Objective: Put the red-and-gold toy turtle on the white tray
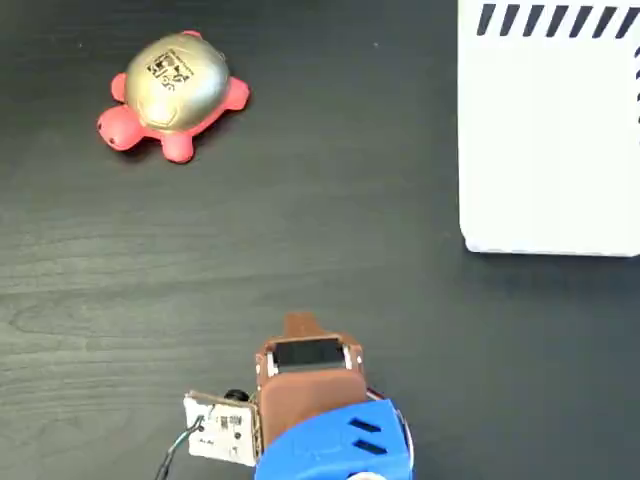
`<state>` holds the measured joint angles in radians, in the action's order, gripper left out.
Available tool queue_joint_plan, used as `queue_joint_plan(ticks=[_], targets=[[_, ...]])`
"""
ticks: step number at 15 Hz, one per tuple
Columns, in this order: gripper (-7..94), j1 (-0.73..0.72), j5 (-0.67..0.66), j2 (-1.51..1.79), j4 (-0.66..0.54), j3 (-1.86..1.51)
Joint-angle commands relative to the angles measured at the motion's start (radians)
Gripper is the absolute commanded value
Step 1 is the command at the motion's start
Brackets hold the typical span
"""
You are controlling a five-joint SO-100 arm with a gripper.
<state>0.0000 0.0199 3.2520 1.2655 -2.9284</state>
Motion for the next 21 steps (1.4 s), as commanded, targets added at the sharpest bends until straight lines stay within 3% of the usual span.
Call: queue_joint_plan(ticks=[1, 11, 14, 21], targets=[[0, -0.009, 0.012, -0.002, -0.003, 0.008], [0, -0.012, 0.018, -0.002, -0.006, 0.008], [0, -0.124, -0.055, -0.003, -0.026, 0.005], [0, -0.187, -0.124, -0.009, -0.015, 0.006]])
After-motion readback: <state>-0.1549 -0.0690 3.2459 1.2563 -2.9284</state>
